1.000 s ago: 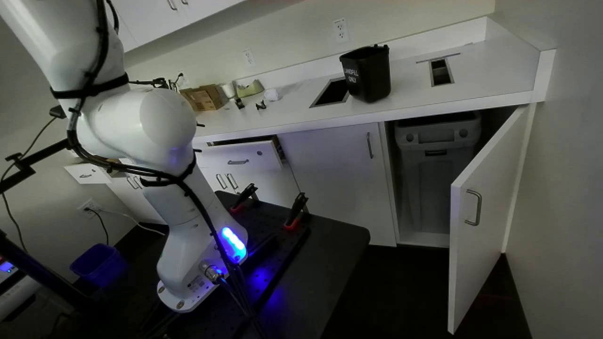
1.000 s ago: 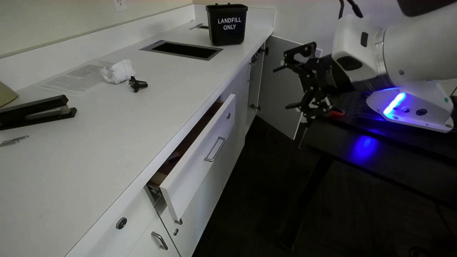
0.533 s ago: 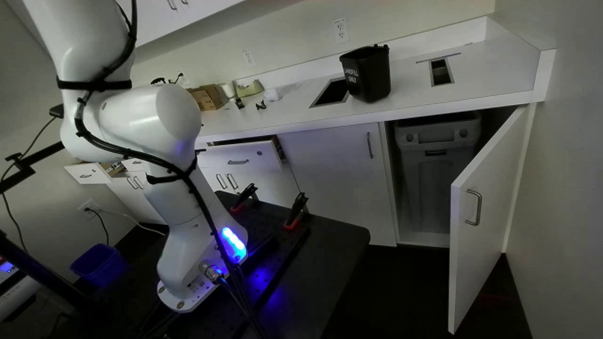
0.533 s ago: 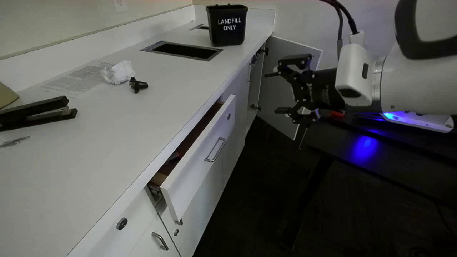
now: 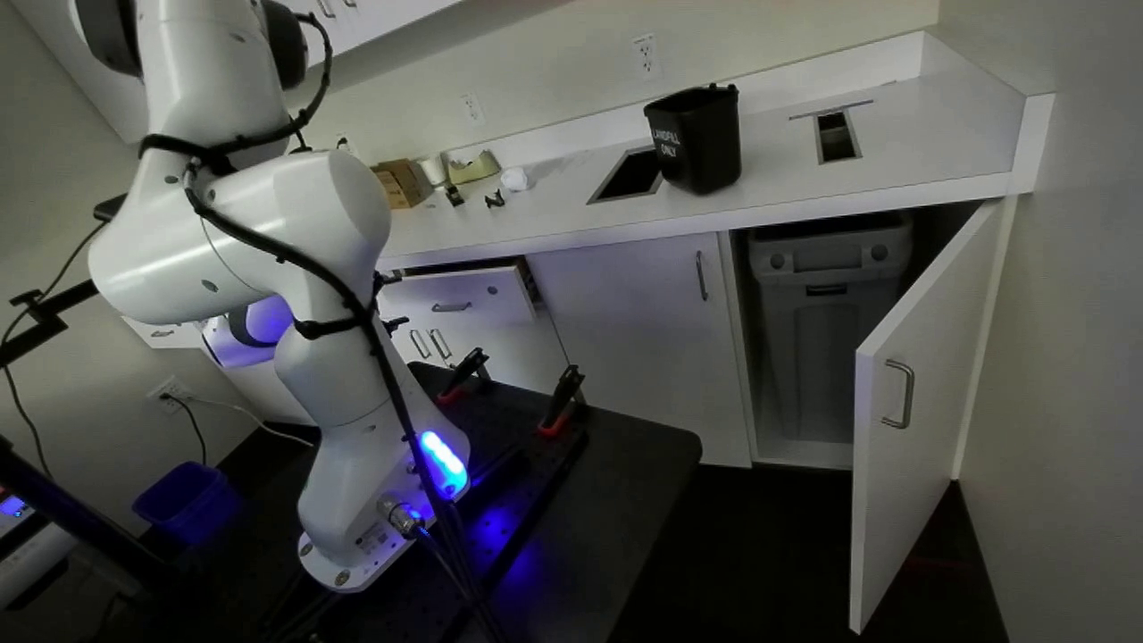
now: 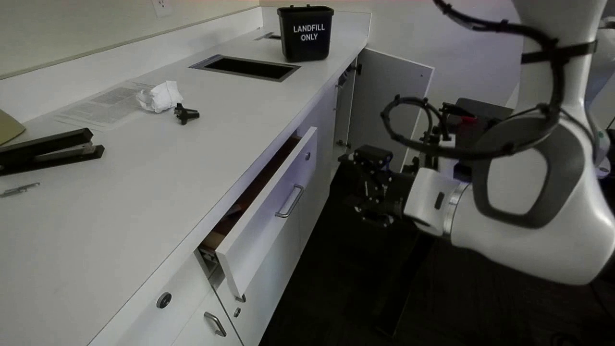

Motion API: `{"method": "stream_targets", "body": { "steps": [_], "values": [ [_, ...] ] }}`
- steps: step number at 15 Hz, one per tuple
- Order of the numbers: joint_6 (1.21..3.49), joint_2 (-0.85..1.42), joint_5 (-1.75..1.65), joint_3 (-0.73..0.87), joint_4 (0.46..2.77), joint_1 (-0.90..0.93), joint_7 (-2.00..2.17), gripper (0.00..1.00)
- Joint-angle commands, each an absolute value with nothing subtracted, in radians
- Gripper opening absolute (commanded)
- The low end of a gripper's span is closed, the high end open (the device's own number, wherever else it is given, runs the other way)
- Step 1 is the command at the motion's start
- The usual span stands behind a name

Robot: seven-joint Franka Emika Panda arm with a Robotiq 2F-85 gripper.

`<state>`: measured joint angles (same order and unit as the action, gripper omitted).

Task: Open the right drawer fully

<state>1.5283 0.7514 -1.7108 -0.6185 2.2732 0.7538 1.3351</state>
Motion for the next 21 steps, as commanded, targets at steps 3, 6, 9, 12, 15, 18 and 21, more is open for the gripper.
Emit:
{"method": "stream_targets", "body": {
  "steps": [3, 6, 9, 12, 15, 18, 21],
  "values": [
    [1.522, 0.885, -1.716, -0.533, 2.123, 0.843, 1.379, 1.0],
    [1.52, 0.939, -1.715, -0.513, 2.056, 0.872, 1.379, 1.0],
    [1.451, 0.966, -1.689, -0.491, 2.014, 0.902, 1.362, 1.0],
    [1.362, 1.019, -1.685, -0.439, 1.945, 0.95, 1.368, 1.0],
    [1.326, 1.079, -1.689, -0.404, 1.871, 0.968, 1.369, 1.0],
    [1.331, 1.126, -1.719, -0.376, 1.817, 0.981, 1.361, 1.0],
    [1.346, 1.155, -1.756, -0.356, 1.787, 0.982, 1.369, 1.0]
  ]
}}
